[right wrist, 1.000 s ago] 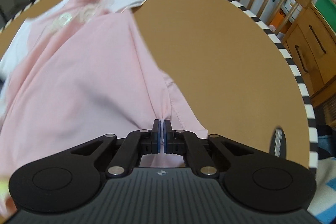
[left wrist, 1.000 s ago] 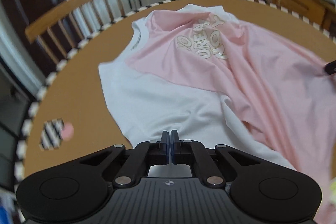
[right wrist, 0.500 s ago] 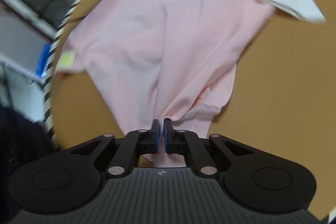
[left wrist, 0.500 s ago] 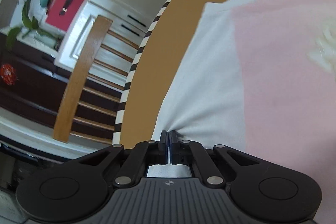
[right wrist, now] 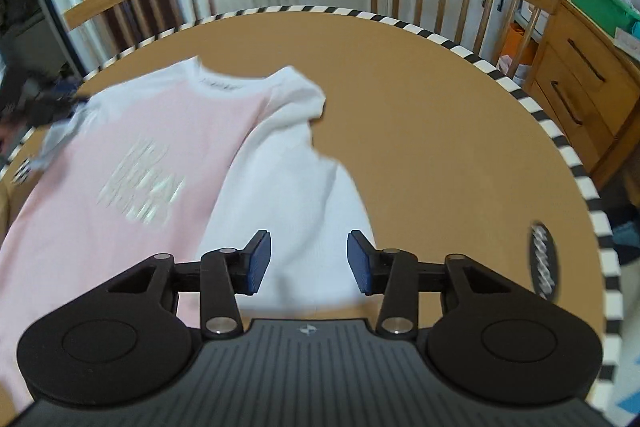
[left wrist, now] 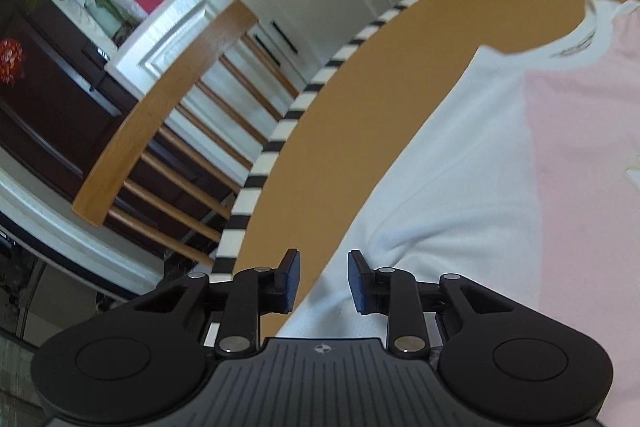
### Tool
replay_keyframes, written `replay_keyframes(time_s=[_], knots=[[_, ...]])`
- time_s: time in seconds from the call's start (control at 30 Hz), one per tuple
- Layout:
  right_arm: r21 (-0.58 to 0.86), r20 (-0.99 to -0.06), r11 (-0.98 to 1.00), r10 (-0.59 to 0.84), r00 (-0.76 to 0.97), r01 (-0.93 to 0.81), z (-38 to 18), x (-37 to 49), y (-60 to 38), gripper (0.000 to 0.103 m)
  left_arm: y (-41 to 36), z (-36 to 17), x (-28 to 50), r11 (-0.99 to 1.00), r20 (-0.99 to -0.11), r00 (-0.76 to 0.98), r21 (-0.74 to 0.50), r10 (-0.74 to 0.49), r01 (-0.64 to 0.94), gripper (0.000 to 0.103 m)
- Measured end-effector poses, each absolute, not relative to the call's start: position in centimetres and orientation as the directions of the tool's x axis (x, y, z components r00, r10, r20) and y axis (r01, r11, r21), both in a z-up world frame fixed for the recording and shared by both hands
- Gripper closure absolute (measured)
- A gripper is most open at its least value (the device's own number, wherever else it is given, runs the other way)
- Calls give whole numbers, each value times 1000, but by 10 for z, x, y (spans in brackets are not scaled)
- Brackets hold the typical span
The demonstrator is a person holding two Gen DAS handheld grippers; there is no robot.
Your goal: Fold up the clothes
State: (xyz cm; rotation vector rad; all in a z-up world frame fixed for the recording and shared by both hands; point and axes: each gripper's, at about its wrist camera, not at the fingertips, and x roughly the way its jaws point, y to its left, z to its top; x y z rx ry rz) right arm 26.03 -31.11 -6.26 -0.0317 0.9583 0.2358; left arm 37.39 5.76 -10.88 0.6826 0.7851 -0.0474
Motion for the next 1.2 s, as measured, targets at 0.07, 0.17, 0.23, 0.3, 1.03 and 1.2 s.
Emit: replay_keyframes(time_s=[0.07, 0.17, 0.23, 0.3, 1.03, 1.2], knots=[[64, -842, 975, 168, 512, -215, -79, 275, -305, 61, 58, -112, 373, 798, -651, 730, 544, 207, 258, 75], [125, -871, 964, 219, 439, -232, -98, 280, -300, 99, 56, -113, 372, 827, -678, 715, 493, 169, 271, 103], [71, -870, 965, 183, 459, -251, -94, 277, -296, 102, 54, -116, 368, 822, -667, 726, 502, 168, 270, 103], [2, -864, 967, 130, 486, -256, -87, 277, -297, 102, 53, -120, 364, 812, -652, 739, 518, 171, 270, 103], [-87, -764, 989, 14, 645, -124, -44, 318, -366, 62, 53, -82, 382, 882, -646, 757, 295, -99, 368, 73], [-92, -774, 943, 135, 619, -320, -57, 354, -311, 67, 12, -84, 412, 792, -663, 715, 305, -222, 529, 66]])
